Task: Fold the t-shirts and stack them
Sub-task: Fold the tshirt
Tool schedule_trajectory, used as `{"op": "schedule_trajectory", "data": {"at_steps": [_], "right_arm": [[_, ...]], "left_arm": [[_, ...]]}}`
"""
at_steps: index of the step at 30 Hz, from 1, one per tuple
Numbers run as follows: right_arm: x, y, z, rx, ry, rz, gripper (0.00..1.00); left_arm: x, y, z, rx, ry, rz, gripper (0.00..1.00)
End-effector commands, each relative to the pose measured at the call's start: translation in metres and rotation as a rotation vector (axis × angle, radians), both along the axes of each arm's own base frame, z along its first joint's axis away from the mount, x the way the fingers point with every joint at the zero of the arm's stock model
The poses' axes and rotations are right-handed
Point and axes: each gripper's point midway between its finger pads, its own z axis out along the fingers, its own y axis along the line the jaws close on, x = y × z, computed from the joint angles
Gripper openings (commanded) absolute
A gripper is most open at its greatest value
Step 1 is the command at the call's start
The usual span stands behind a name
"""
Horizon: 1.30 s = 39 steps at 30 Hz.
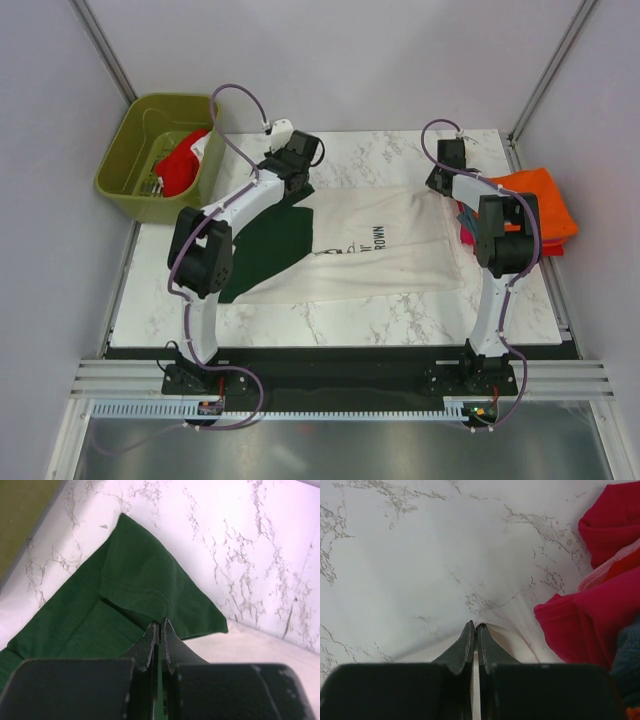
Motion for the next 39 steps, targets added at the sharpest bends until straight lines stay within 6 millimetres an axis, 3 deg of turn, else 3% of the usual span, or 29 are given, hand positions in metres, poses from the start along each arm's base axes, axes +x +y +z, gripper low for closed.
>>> {"op": "schedule_trajectory", "data": {"at_steps": [1,8,9,11,12,13,15,22,26,29,39], "right_arm": [[0.004,-0.001,0.035,-0.003,-0.073,-0.001,0.06],[0.003,-0.001,0.026,0.004,-0.058,-0.003,0.06],[0.003,-0.001,0.024,0.005,-0.055,-0.004,0.14],[0.003,-0.001,0.024,0.009,-0.055,-0.005,0.25],[0.003,0.0,0.023,0.012,-0.058,-0.004,0.32],[0.003,0.0,0.023,0.013,-0.059,-0.001,0.32],[0.003,0.001,0.024,0.018,-0.064,-0.001,0.33],[0.002,0.003,0.022,0.03,-0.069,0.006,0.34],[0.003,0.005,0.021,0.039,-0.072,0.014,0.34],[0.003,0.006,0.021,0.044,-0.072,0.014,0.35],[0.002,0.007,0.021,0.051,-0.077,0.018,0.35]], "left_arm": [[-0.016,-0.001,0.034,0.023,-0.048,0.013,0.02],[-0.043,-0.032,0.016,-0.02,0.003,-0.03,0.02],[-0.047,-0.041,0.013,-0.026,0.012,-0.053,0.03],[-0.047,-0.049,0.004,-0.043,0.036,-0.08,0.18],[-0.047,-0.054,0.001,-0.06,0.051,-0.102,0.34],[-0.046,-0.054,0.0,-0.06,0.054,-0.103,0.4],[-0.043,-0.05,0.0,-0.076,0.065,-0.113,0.5],[-0.033,-0.011,-0.003,-0.158,0.09,-0.127,0.52],[-0.024,0.023,-0.018,-0.279,0.112,-0.114,0.42],[-0.016,0.042,-0.035,-0.263,0.136,-0.084,0.39],[0.015,0.065,-0.082,-0.212,0.213,-0.031,0.4]]}}
